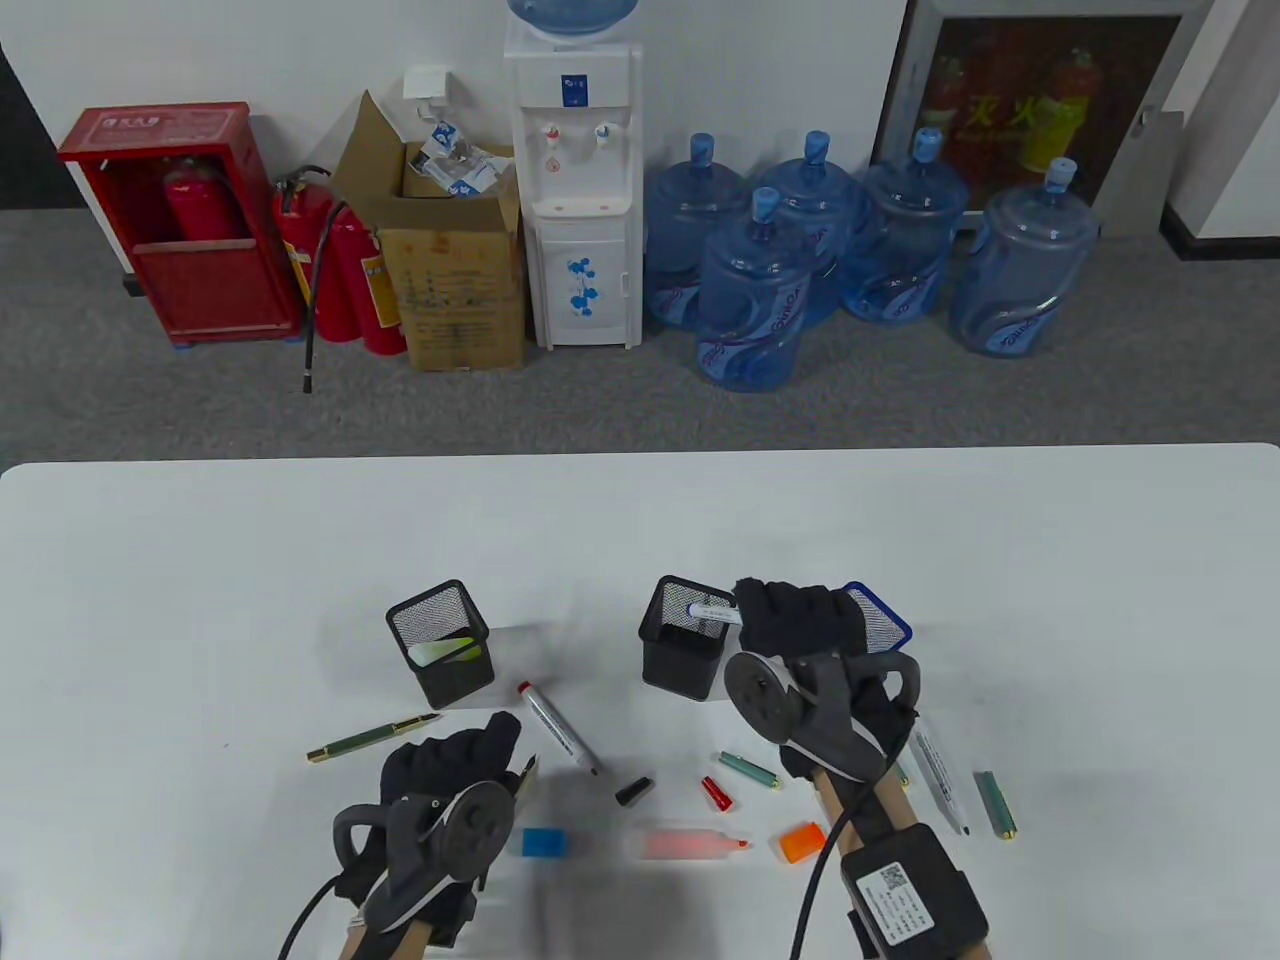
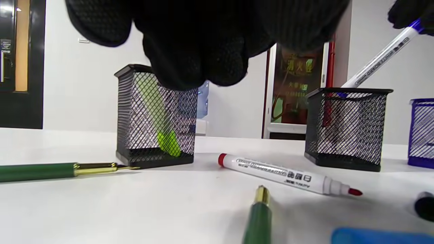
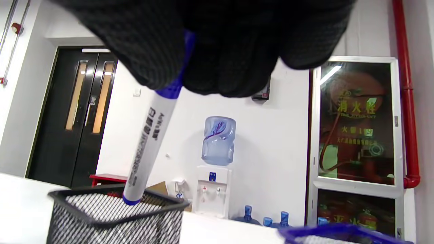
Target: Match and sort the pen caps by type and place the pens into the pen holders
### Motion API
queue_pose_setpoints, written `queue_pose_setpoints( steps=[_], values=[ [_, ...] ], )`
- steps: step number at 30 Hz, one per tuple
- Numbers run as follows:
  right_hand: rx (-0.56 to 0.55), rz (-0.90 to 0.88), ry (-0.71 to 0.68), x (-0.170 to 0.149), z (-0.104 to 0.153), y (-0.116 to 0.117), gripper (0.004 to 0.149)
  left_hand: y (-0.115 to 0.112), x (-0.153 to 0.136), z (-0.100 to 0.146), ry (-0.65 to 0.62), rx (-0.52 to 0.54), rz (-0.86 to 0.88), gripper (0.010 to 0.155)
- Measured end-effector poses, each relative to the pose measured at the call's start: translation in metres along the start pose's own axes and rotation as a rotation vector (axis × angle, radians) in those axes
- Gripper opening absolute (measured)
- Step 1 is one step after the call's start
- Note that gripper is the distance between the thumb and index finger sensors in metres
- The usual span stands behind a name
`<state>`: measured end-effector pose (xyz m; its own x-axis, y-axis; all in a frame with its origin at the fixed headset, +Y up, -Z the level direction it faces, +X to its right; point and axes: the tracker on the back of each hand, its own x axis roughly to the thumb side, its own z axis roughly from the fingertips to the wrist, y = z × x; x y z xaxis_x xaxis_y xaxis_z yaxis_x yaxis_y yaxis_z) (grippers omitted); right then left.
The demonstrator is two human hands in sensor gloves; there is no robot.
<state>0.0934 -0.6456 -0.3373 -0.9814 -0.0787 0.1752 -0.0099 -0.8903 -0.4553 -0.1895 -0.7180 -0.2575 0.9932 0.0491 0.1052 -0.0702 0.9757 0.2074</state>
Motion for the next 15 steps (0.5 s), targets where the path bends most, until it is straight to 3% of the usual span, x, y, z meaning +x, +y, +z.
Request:
queue_pose_setpoints(
  steps=[4, 7, 15],
  values=[
    [0.029, 0.063, -0.005, 0.014, -0.004, 0.020, 0.051, -0.003, -0.002, -0.001, 0.014, -0.029, -0.010, 0.061],
    [0.079, -0.004, 0.019, 0.015, -0.002, 0.031, 0.060, -0.005, -0.002, -0.002, 0.020, -0.051, -0.025, 0.061],
    [0.055, -0.041, 0.032, -0.028, 0.028, 0.011, 0.059, -0.011, -0.002, -0.004, 0.035, -0.103, -0.068, 0.062]
  ],
)
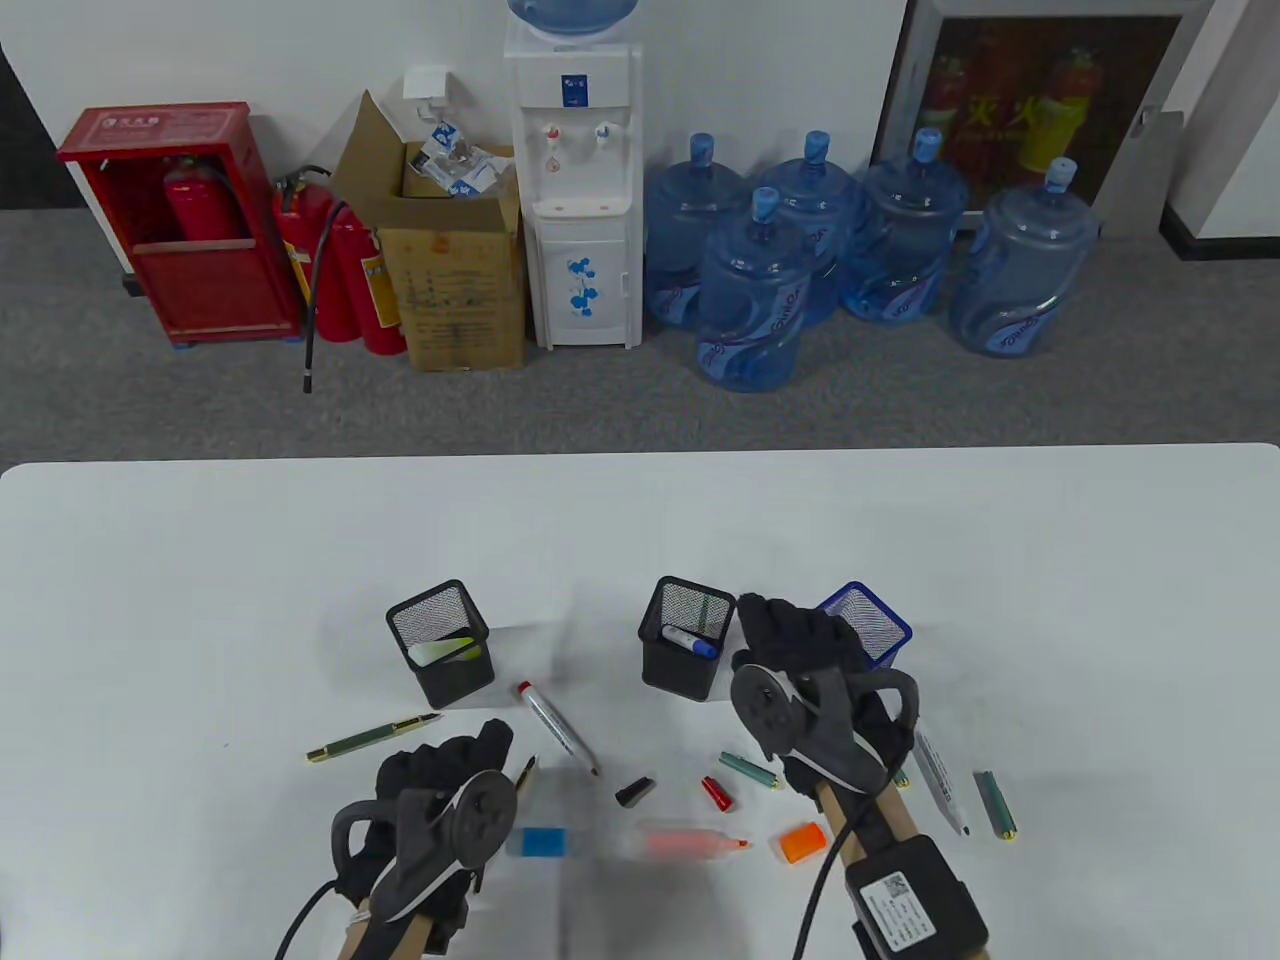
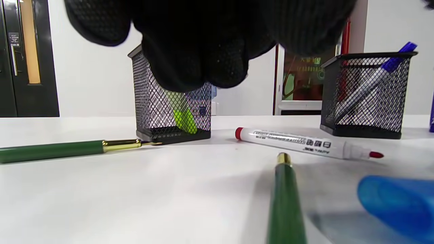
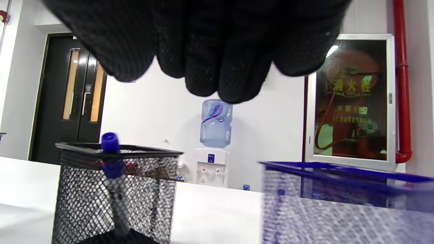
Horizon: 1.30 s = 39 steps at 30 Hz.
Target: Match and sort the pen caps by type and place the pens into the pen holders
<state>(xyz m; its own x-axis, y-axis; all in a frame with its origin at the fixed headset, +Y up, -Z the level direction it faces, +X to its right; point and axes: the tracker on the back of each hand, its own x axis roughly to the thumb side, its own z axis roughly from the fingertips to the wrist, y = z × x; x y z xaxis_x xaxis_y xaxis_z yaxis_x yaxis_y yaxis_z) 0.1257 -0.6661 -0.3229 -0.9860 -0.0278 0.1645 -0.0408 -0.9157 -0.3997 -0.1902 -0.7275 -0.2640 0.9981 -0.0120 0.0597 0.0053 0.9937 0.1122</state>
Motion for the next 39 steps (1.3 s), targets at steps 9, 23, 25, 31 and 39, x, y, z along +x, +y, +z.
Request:
queue_pose_setpoints(
  steps=[9, 23, 25, 31, 39],
  values=[
    [-0.016, -0.065, 0.068, -0.070, 0.074, 0.016, 0.050, -0.011, -0.005, -0.008, 0.039, -0.223, -0.076, 0.067],
    [0.028, 0.035, 0.022, -0.080, 0.090, 0.035, 0.050, -0.024, 0.015, -0.015, 0.118, -0.323, -0.169, 0.071],
    [0.031, 0.044, 0.023, -0.081, 0.090, 0.035, 0.050, -0.025, 0.017, -0.016, 0.119, -0.333, -0.176, 0.070],
    [0.042, 0.054, 0.016, -0.080, 0.091, 0.036, 0.049, -0.030, 0.025, -0.017, 0.120, -0.318, -0.267, 0.067],
    [0.013, 0.051, 0.005, -0.078, 0.091, 0.034, 0.051, -0.033, 0.029, -0.014, 0.078, -0.317, -0.332, 0.064]
  ],
)
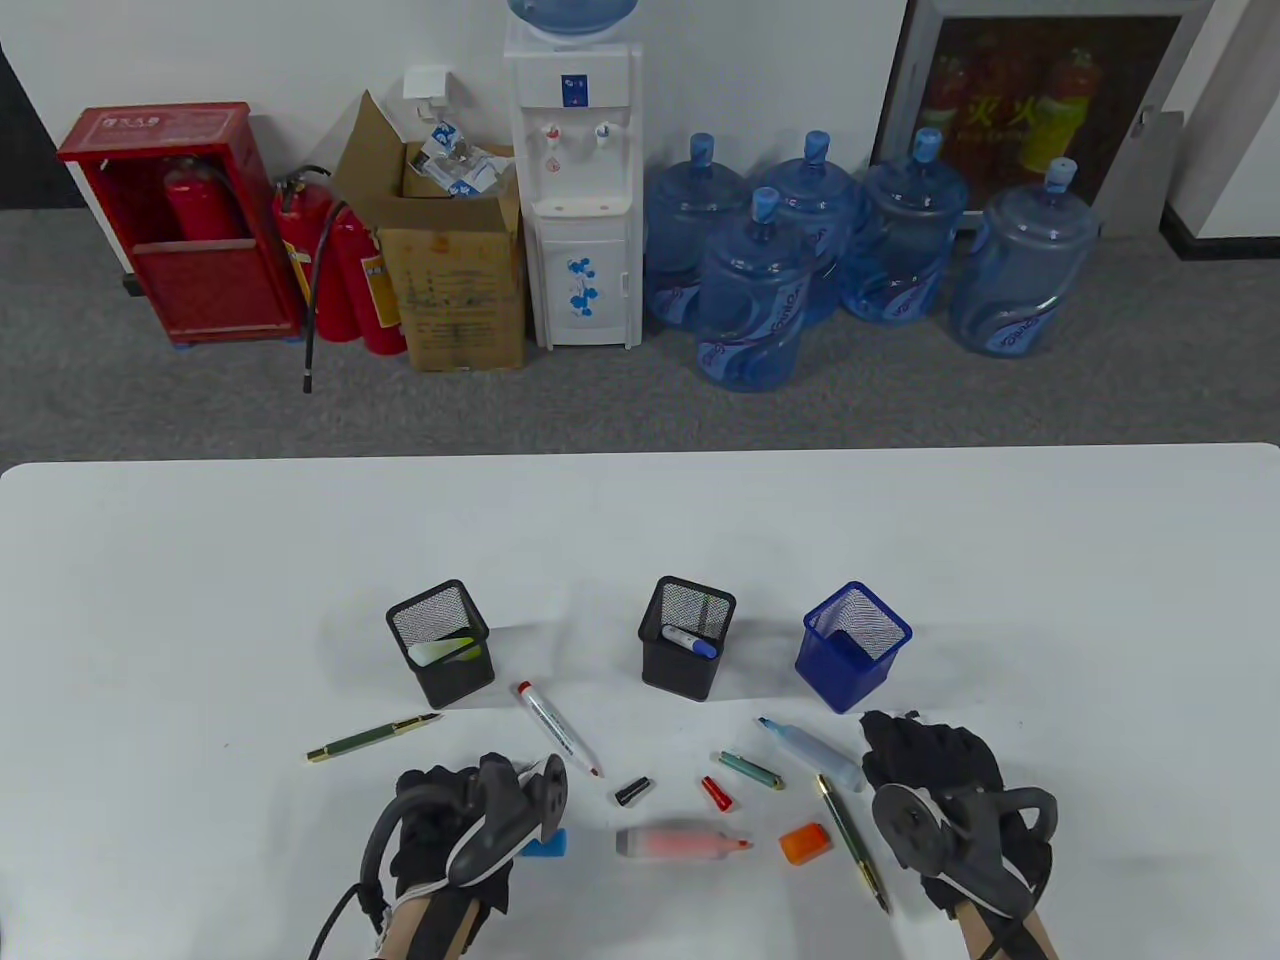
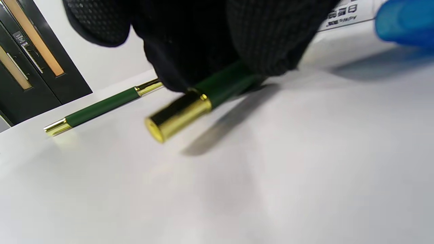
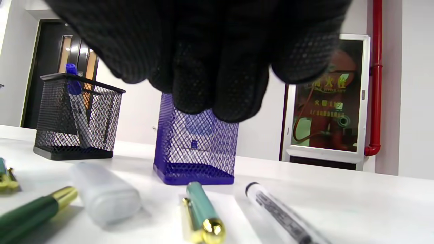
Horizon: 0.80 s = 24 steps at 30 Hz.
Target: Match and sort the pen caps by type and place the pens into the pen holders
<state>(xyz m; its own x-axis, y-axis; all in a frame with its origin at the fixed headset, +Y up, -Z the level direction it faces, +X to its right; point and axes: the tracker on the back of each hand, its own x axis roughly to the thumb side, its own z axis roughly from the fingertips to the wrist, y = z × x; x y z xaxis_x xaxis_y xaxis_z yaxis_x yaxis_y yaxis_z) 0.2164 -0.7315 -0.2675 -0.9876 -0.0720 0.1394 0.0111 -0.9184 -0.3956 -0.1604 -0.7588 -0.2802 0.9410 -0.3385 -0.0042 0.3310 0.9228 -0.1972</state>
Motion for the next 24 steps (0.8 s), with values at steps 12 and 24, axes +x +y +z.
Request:
queue_pose_setpoints(
  steps=[12, 24],
  values=[
    [0.211, 0.065, -0.184, 0.068, -0.034, -0.008, 0.062, 0.025, -0.015, 0.028, -0.207, 0.346, 0.180, 0.056],
    [0.331, 0.311, -0.250, 0.129, -0.054, 0.026, 0.063, 0.029, -0.016, 0.033, -0.214, 0.391, 0.179, 0.056]
  ],
)
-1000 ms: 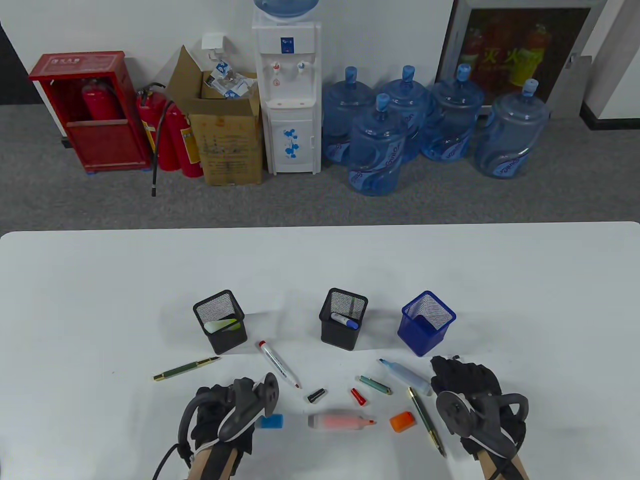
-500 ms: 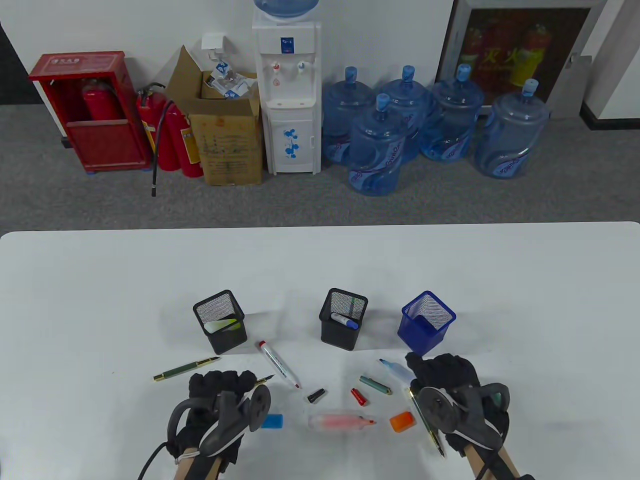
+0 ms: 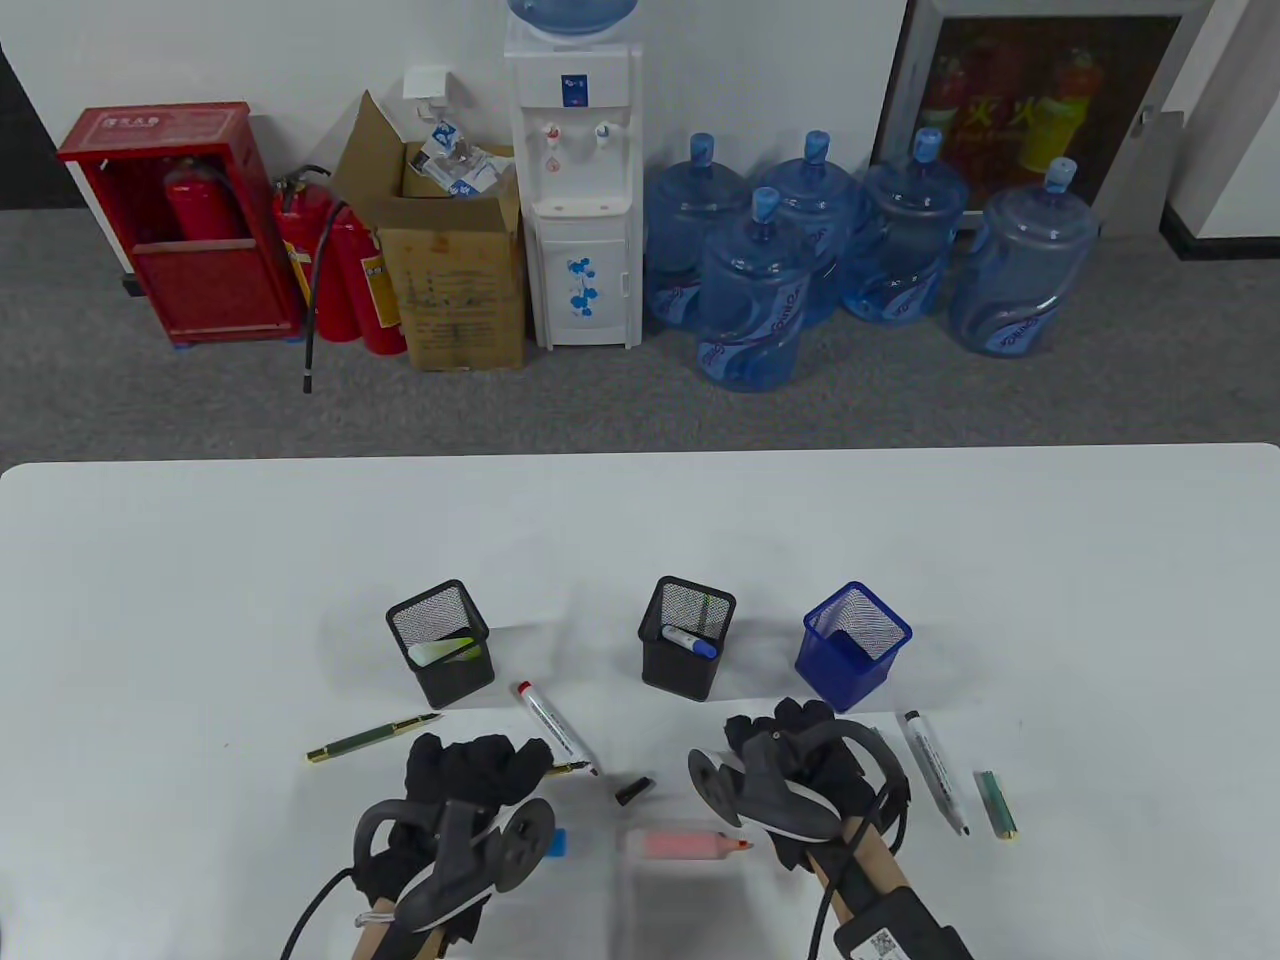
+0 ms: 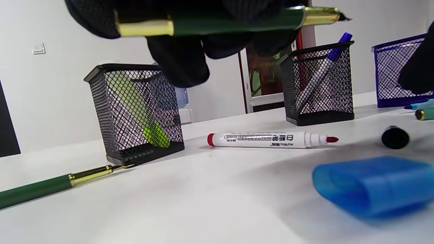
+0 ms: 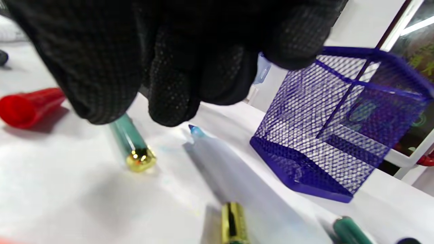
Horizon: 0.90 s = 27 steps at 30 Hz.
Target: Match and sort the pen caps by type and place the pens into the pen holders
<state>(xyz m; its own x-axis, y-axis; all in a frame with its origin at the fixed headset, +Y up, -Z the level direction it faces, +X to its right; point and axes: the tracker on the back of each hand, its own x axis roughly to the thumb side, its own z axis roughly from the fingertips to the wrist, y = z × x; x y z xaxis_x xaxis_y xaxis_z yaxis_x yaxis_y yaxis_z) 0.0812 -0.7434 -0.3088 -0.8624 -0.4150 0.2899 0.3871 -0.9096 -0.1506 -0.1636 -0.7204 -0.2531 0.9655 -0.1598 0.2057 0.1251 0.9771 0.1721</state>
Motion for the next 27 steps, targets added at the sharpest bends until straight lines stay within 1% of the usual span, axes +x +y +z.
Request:
queue_pose_setpoints(
  steps=[1, 6, 8, 12, 15, 17, 19, 20, 22, 24, 27],
  values=[
    [0.012, 0.021, -0.001, 0.002, -0.001, 0.002, 0.065, 0.000, 0.000, 0.000, -0.001, -0.001, 0.003, 0.056],
    [0.053, 0.045, 0.000, 0.007, -0.005, 0.009, 0.064, -0.001, 0.001, 0.000, -0.013, -0.027, 0.012, 0.056],
    [0.041, 0.043, -0.003, 0.009, -0.007, 0.010, 0.062, -0.002, 0.002, 0.000, -0.025, -0.020, 0.003, 0.055],
    [0.063, 0.054, -0.021, 0.014, -0.008, 0.011, 0.060, -0.003, 0.003, 0.000, -0.026, -0.030, 0.010, 0.055],
    [0.039, 0.092, -0.040, 0.017, -0.008, 0.012, 0.059, -0.003, 0.003, 0.000, -0.030, -0.033, 0.009, 0.055],
    [0.024, 0.074, -0.035, 0.012, -0.006, 0.007, 0.059, -0.002, 0.003, 0.000, -0.026, -0.021, 0.005, 0.055],
    [-0.025, 0.030, -0.015, 0.004, -0.002, -0.005, 0.057, -0.001, 0.002, 0.000, -0.022, 0.002, 0.021, 0.055],
    [-0.082, 0.007, -0.001, -0.001, 0.003, -0.014, 0.057, 0.000, 0.002, 0.000, -0.020, 0.011, 0.033, 0.055],
    [-0.162, -0.033, 0.000, -0.005, 0.010, -0.025, 0.055, 0.001, 0.002, 0.000, -0.016, 0.024, 0.053, 0.055],
    [-0.245, -0.151, 0.015, -0.007, 0.023, -0.037, 0.054, 0.004, 0.006, 0.001, -0.018, 0.041, 0.069, 0.055],
    [-0.332, -0.280, 0.009, 0.001, 0.037, -0.042, 0.053, 0.008, 0.014, 0.002, -0.038, 0.064, 0.096, 0.055]
  ],
)
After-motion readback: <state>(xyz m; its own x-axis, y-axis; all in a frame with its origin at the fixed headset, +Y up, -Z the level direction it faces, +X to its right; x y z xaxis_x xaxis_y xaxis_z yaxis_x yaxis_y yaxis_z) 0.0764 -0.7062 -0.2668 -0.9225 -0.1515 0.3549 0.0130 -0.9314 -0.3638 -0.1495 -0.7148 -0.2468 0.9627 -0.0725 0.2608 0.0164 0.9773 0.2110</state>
